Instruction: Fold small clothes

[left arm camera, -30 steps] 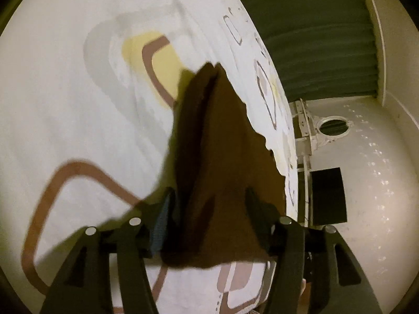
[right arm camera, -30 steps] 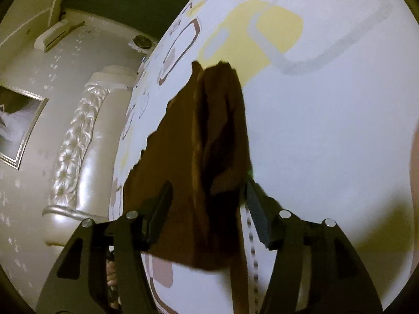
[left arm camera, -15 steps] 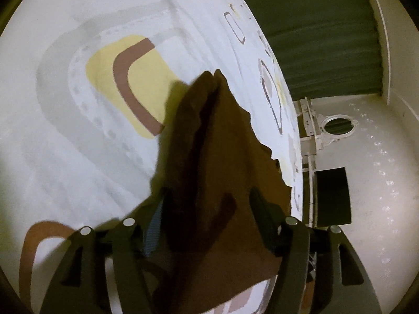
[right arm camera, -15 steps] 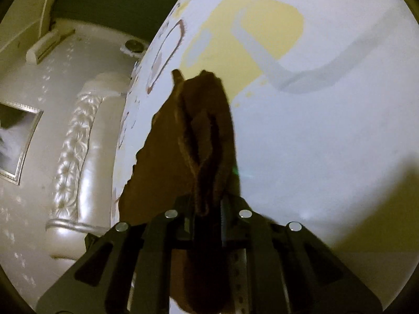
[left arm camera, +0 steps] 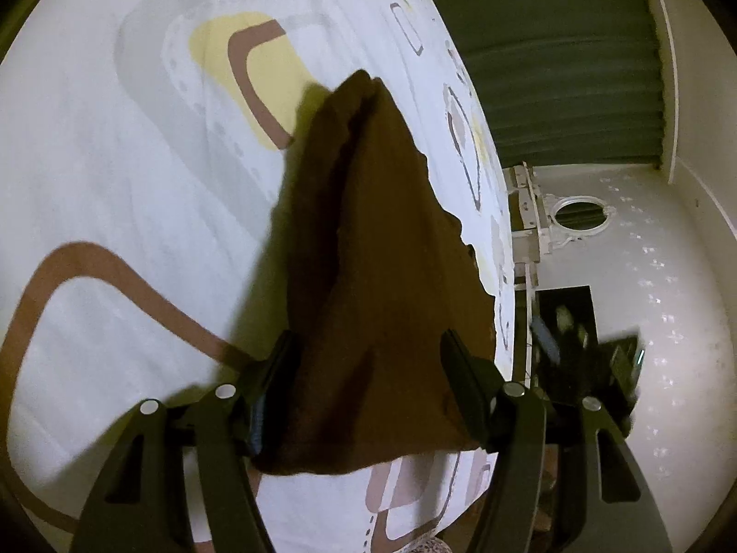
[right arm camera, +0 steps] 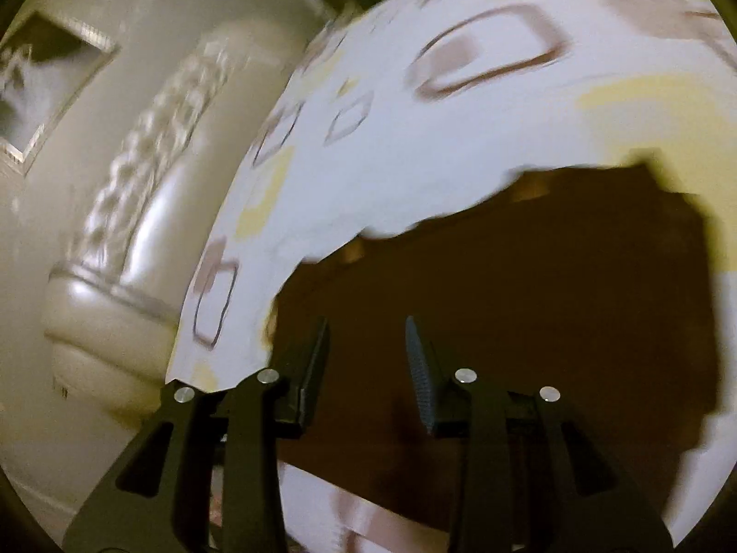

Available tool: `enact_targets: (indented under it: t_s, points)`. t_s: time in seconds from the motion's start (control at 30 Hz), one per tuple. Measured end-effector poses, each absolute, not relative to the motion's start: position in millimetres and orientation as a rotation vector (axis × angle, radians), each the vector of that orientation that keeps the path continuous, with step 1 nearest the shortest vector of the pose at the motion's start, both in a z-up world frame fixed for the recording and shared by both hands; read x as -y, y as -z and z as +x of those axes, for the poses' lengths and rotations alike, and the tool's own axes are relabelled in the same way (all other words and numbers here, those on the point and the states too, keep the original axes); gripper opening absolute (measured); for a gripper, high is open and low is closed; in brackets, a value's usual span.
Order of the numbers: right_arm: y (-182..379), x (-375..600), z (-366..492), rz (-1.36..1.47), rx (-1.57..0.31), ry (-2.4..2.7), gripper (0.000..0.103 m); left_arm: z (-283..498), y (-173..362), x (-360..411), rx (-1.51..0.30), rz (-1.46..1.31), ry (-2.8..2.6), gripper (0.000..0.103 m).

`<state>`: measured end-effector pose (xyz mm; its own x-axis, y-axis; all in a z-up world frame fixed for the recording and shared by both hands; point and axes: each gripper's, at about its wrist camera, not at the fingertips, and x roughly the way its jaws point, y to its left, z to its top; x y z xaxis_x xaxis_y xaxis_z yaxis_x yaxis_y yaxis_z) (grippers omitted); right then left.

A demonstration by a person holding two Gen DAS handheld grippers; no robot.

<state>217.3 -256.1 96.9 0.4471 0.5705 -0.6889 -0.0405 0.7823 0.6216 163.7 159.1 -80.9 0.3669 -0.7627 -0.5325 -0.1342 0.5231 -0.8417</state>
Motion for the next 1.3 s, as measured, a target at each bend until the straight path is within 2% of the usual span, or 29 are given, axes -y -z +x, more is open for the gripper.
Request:
enact_targets:
  t_s: [0.07, 0.13, 0.33, 0.7, 0.73, 0.8, 0.83, 0.87, 0.9, 1.0, 1.3]
  points:
    - [-94, 200, 243, 0.491, -1.109, -0.443, 0.035, 162, 82, -161, -1.137, -0.979, 0.498, 0.063]
    - [-89, 154, 260, 0.394, -1.167, -0.459, 0.041, 162, 84, -161, -1.125, -0.996, 0.5, 0.063]
    - [-63, 61, 292, 0.17, -1.283, -0.436, 0.047, 156, 86, -165, -1.096, -1.006, 0.523, 0.063]
    - [-24, -11, 315, -0.094, -1.403, -0.377, 0.061, 149, 89, -164, -1.055, -0.996, 0.53, 0.063]
    - [-22, -14, 314, -0.126, -1.403, -0.358, 0.061, 149, 89, -163, -1.054, -0.993, 0.525, 0.06]
    - [-16, -14, 314, -0.162, -1.403, -0.332, 0.055, 150, 92, -162, -1.072, -0.989, 0.504, 0.046]
    - [-15, -12, 315, -0.172, -1.404, -0.311, 0.045, 151, 95, -162, -1.089, -0.996, 0.494, 0.033]
    - [-13, -10, 315, -0.181, -1.404, -0.292, 0.039, 152, 100, -163, -1.106, -1.019, 0.491, 0.02]
    - [-12, -7, 316, -0.186, -1.402, -0.279, 0.03, 153, 104, -163, -1.121, -1.041, 0.49, 0.016]
    - [-16, 3, 317, -0.155, -1.398, -0.28, 0.012, 154, 106, -168, -1.115, -1.055, 0.487, 0.013]
    - [-74, 55, 305, 0.026, -1.287, -0.34, 0.01, 150, 60, -151, -1.072, -0.949, 0.477, 0.012]
